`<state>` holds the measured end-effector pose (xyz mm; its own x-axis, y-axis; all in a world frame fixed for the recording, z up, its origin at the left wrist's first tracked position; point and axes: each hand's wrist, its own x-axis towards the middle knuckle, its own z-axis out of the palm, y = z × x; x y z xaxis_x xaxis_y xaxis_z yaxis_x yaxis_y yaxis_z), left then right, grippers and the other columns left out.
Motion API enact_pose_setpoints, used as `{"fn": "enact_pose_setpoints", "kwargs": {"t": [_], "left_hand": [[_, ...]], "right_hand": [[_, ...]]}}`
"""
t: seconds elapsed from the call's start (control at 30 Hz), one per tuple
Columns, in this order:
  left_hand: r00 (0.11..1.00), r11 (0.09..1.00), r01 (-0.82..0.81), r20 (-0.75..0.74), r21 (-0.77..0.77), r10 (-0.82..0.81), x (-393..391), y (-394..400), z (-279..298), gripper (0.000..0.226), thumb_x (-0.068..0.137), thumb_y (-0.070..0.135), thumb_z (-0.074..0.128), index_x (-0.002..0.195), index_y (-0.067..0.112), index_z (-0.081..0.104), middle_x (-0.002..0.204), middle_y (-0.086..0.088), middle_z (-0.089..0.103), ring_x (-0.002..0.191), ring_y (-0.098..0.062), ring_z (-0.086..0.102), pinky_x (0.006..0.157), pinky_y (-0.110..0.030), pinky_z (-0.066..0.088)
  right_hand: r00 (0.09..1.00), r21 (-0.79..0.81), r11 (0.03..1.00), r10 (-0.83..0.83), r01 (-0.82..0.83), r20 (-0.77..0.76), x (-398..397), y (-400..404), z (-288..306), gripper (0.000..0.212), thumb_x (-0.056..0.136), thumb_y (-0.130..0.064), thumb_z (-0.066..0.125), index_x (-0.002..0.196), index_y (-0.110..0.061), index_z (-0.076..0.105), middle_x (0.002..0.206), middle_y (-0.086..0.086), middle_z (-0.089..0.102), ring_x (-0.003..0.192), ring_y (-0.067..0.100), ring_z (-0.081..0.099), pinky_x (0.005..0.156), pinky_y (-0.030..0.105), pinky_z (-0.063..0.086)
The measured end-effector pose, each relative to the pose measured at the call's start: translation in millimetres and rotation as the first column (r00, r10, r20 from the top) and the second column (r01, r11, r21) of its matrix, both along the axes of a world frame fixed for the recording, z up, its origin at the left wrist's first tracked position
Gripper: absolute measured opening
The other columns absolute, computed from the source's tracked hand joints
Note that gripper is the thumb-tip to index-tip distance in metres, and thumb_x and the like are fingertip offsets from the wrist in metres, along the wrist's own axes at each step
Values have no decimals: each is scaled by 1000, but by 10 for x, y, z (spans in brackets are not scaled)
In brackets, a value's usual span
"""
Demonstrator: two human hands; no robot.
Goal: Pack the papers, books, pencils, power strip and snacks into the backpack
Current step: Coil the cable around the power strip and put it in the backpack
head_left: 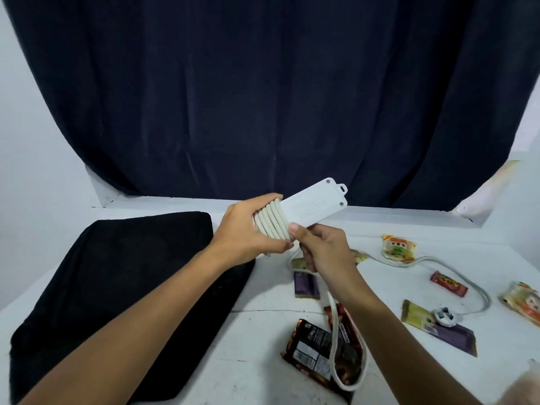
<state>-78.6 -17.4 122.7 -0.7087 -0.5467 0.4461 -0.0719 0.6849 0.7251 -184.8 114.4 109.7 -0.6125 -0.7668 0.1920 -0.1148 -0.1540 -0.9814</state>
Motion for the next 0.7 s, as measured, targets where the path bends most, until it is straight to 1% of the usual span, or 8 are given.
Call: {"fn": "enact_pose_setpoints", "kwargs": {"t": [0.17, 0.27, 0.37, 0.47, 0.53, 0.6, 0.63, 0.7], "left_hand": [[1000, 997, 21, 20, -68, -19, -49, -84, -22, 81, 48, 44, 83, 124, 36, 56, 109, 14, 61, 101, -8, 58, 86, -31, 52], [995, 979, -84, 29, -187, 91, -68, -179, 23, 79, 51, 43, 84, 124, 32, 57, 103, 9, 60, 96, -11, 57, 84, -34, 50], [975, 937, -183, 70, -298, 213, -46, -312, 87, 75, 57, 38, 85, 125, 32, 54, 100, 7, 57, 91, -16, 55, 81, -37, 49], [932, 864, -96, 260, -494, 252, -52, -239, 135, 68, 60, 37, 81, 122, 38, 53, 100, 9, 55, 90, -19, 57, 77, -34, 47], [879, 813, 91, 431, -575, 206, -76, -201, 181, 68, 58, 40, 83, 120, 40, 54, 99, 12, 57, 91, -16, 57, 75, -31, 43], [793, 832, 276, 604, -481, 86, -66, -223, 237, 72, 53, 42, 86, 118, 43, 57, 94, 18, 60, 89, -7, 55, 73, -29, 44], [758, 861, 327, 652, -390, 8, -45, -246, 246, 73, 51, 41, 88, 118, 44, 58, 91, 18, 61, 86, -4, 54, 71, -27, 47], [736, 908, 381, 652, -177, -182, 21, -278, 230, 75, 51, 35, 90, 119, 43, 60, 91, 17, 63, 86, -3, 57, 72, -24, 50]], "right_hand": [[998, 160, 986, -37, 46, -55, 14, -7, 13, 37, 94, -34, 60, 65, -11, 60, 48, -3, 48, 36, 8, 36, 37, 20, 30], [998, 324, 945, 51, -39, -28, -17, 46, 54, 22, 96, -18, 57, 85, -1, 65, 59, 4, 59, 38, 10, 43, 36, 21, 33], [962, 454, 890, 79, 51, -262, -37, 84, 53, 15, 93, -8, 53, 92, -1, 66, 64, 3, 65, 45, 11, 53, 48, 25, 43], [739, 439, 858, 109, 268, -665, 41, 82, 90, 17, 93, -16, 53, 87, -16, 68, 80, 6, 67, 75, 23, 61, 65, 33, 47], [565, 340, 881, 105, 328, -818, 103, 64, 160, 19, 94, -20, 53, 91, -21, 72, 89, 4, 70, 86, 25, 60, 74, 35, 49], [450, 277, 905, 111, 322, -886, 58, 46, 244, 17, 92, -25, 58, 99, -25, 74, 97, -5, 73, 91, 20, 60, 81, 35, 47], [462, 267, 922, 114, 281, -880, -9, 39, 279, 14, 90, -25, 63, 97, -25, 75, 96, -7, 73, 90, 16, 60, 81, 33, 47], [624, 261, 955, 121, 138, -772, -191, 31, 327, 7, 82, -20, 72, 87, -20, 77, 86, -7, 73, 81, 7, 62, 76, 27, 48]]}}
